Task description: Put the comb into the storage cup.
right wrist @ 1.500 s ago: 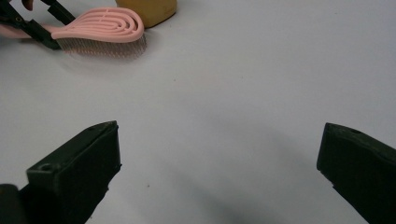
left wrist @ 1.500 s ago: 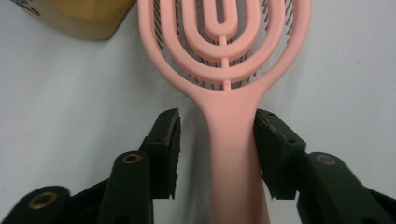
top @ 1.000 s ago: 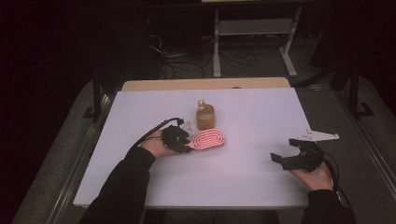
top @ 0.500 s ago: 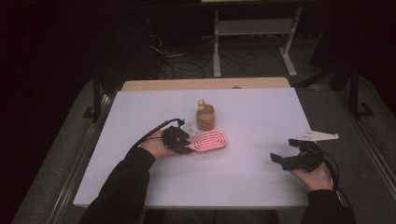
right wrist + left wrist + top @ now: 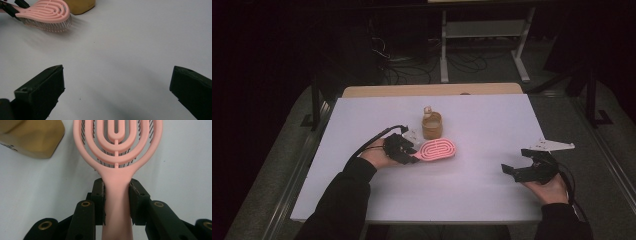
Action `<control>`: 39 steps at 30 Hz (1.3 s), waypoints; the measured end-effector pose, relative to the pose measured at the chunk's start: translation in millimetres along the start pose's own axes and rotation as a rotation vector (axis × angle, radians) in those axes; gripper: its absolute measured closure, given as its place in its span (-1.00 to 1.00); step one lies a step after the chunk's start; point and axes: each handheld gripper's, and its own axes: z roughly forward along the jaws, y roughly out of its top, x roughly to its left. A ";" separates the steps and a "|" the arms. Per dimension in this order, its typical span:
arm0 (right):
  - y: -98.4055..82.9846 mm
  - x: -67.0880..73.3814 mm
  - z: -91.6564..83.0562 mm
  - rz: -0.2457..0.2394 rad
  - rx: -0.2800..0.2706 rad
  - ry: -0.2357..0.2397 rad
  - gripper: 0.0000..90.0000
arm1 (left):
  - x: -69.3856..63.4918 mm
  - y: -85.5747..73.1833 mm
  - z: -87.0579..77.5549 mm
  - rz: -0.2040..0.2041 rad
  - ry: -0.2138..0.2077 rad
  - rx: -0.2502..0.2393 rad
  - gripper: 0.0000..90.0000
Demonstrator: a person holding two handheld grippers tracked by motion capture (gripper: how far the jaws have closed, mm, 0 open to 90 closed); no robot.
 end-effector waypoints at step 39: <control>17.8 8.4 -10.9 0.029 -0.030 0.017 -1.00 | -15.5 50.8 -104.0 0.079 0.145 -0.130 0.55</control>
